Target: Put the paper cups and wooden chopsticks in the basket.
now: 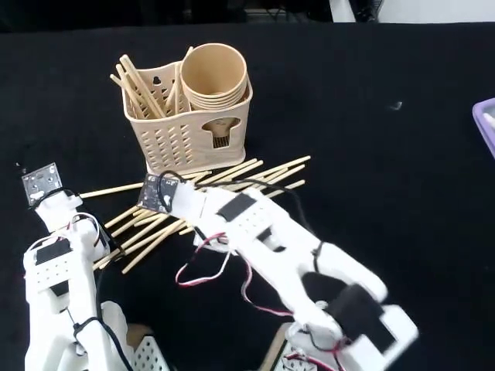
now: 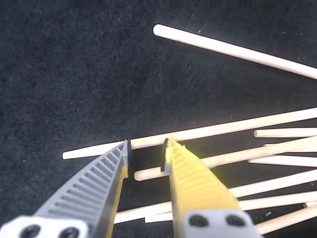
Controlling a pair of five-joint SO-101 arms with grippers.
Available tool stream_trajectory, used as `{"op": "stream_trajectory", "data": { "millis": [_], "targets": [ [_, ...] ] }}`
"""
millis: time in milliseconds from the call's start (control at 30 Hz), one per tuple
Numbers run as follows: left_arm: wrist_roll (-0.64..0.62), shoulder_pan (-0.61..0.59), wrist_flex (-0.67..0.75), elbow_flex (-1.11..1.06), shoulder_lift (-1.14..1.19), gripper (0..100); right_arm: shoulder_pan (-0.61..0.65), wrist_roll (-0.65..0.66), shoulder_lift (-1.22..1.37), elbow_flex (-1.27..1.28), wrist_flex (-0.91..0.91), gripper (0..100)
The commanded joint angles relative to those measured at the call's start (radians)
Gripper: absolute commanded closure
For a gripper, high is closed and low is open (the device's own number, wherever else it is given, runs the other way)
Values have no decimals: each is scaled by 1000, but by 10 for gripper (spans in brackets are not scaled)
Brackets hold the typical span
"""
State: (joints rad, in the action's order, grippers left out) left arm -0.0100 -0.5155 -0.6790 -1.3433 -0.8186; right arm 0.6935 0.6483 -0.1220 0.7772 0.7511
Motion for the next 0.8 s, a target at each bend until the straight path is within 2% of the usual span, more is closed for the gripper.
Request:
{"op": "stream_trajectory", "data": {
  "millis": [0, 100, 333, 567, 767],
  "targets": [
    [-6, -2, 20, 10, -8, 866, 12, -5, 36, -48, -12, 693],
    [-6, -2, 20, 10, -8, 866, 9, -5, 48, -48, -12, 667],
    [-5, -2, 20, 10, -8, 866, 14, -3, 51, -47, -12, 673],
    [-5, -2, 20, 8, -8, 866, 14, -5, 97, -51, -17, 910],
    [-5, -4, 18, 8, -8, 866, 8, -11, 81, -45, 2, 987]
  ]
}}
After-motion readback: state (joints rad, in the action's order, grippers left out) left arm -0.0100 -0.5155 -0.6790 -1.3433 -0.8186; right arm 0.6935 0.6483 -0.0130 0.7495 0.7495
